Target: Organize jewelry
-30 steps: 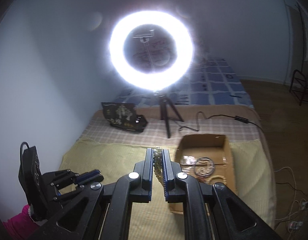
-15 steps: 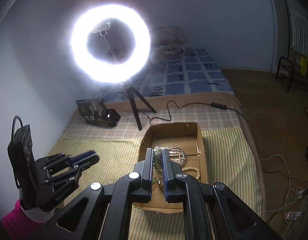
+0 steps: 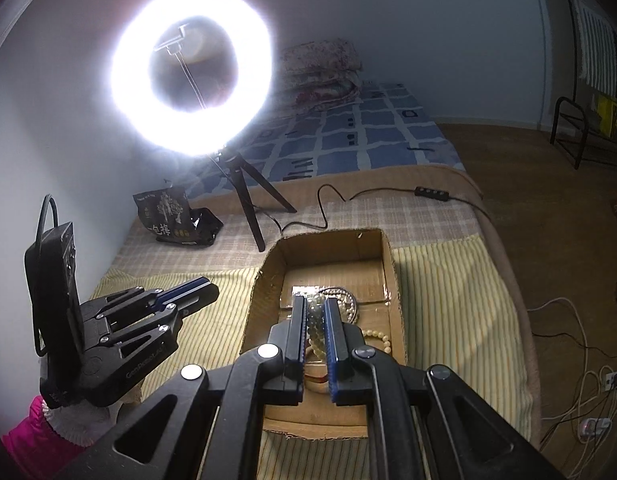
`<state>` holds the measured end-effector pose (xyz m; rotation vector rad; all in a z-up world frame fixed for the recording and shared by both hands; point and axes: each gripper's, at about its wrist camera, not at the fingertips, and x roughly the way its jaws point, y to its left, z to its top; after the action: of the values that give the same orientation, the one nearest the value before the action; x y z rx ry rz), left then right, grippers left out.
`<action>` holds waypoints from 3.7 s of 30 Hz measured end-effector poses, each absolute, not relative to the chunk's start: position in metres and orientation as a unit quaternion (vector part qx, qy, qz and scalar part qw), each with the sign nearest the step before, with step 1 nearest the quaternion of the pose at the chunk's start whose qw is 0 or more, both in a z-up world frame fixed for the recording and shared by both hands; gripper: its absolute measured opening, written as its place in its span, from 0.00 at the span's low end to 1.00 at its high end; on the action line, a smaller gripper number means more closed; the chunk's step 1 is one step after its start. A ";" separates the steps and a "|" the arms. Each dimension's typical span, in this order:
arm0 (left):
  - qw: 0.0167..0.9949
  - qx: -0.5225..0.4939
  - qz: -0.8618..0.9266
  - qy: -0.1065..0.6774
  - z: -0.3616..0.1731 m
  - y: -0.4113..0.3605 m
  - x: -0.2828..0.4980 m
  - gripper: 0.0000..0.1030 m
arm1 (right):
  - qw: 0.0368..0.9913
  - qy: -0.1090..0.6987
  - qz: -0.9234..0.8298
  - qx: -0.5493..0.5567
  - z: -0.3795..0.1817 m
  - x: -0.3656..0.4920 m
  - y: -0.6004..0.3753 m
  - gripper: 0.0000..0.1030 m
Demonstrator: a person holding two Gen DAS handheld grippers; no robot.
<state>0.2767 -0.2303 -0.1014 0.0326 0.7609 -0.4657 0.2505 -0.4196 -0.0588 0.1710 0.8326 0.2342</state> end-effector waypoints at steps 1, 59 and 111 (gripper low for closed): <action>0.902 0.017 -0.225 0.369 -0.102 -0.231 0.277 0.06 | 0.903 0.405 0.114 0.085 -0.063 0.251 -0.420 0.06; 0.930 0.026 -0.194 0.312 -0.039 -0.186 0.219 0.49 | 0.942 0.334 0.004 -0.019 -0.034 0.182 -0.384 1.00; 0.945 0.059 -0.144 0.288 -0.013 -0.133 0.109 0.99 | 0.964 0.254 -0.044 -0.063 -0.010 0.109 -0.346 1.00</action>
<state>0.1088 -0.1325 -0.0129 0.1200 0.5861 -0.2934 0.1093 -0.3458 -0.0097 -0.1279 0.5138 -0.0897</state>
